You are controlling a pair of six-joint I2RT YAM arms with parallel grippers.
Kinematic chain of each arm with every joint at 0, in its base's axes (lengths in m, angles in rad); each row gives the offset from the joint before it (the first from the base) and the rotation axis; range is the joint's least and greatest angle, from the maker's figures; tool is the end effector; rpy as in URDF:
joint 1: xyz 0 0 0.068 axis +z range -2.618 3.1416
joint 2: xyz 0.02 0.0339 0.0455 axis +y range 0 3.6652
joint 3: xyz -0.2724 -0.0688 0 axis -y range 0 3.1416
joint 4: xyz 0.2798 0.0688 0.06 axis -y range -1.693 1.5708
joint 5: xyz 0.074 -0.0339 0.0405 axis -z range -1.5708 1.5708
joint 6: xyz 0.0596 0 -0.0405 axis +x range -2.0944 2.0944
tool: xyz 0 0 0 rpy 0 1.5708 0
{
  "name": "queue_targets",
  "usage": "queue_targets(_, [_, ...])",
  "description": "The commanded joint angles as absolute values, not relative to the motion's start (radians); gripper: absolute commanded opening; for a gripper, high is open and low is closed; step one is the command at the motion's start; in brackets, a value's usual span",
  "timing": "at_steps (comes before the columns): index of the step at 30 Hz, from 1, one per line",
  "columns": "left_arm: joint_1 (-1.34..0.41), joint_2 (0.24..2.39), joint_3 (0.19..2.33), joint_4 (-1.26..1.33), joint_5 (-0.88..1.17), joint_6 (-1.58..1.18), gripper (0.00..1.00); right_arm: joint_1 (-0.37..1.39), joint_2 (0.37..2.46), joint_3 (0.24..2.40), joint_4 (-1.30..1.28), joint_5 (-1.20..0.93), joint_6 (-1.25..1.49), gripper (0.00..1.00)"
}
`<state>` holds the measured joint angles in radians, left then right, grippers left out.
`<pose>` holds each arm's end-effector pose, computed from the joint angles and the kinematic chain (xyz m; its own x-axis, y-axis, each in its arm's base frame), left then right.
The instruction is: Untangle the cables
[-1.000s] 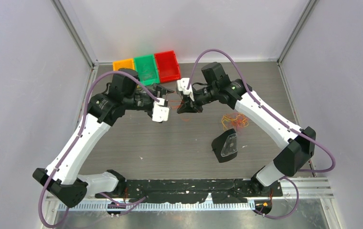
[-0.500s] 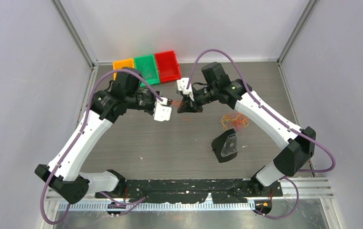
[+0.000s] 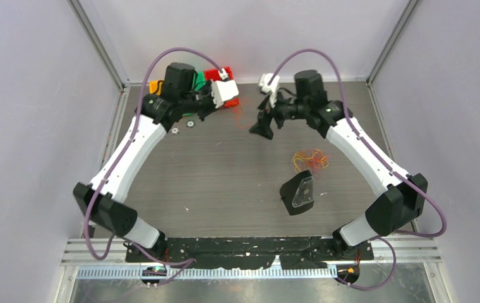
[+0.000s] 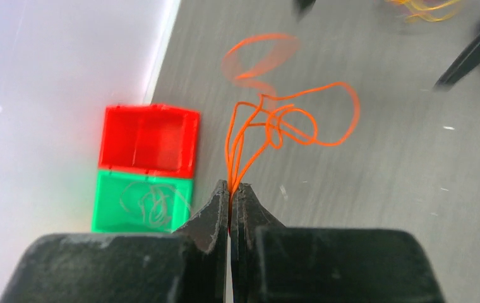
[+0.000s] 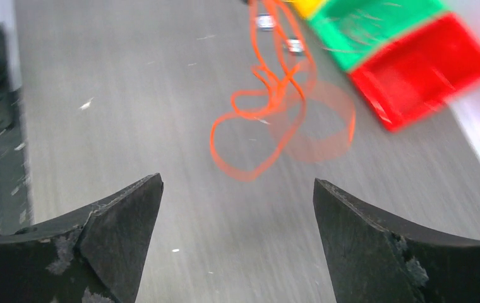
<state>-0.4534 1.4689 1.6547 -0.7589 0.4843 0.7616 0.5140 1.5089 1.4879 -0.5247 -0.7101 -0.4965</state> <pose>0.3139 -0.1838 0.4264 0.1574 0.6027 -0.7823 0.8715 0.2879 0.3971 0.3170 0.2236 0.3776 0.0114 -0.4084 -0.9127 -0.9697 0.2181 -0.1097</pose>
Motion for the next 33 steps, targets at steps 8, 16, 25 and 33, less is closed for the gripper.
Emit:
queue_targets(8, [-0.398,1.938,2.008,-0.499,-0.138,0.587,0.00,0.212,1.385,1.388,-0.328,-0.556,-0.177,0.95])
queue_targets(16, [-0.348,2.325,2.396,-0.481,-0.243,0.607,0.00,0.181,1.301,1.275,-0.329,-0.523,-0.200,0.95])
queue_targets(25, [-0.344,2.451,2.403,-0.352,-0.215,0.647,0.02,0.168,1.264,1.240,-0.392,-0.489,-0.233,0.95])
queue_targets(33, [-0.339,2.273,2.376,-0.461,-0.007,0.597,0.69,0.134,1.340,1.321,-0.565,-0.462,-0.295,0.95])
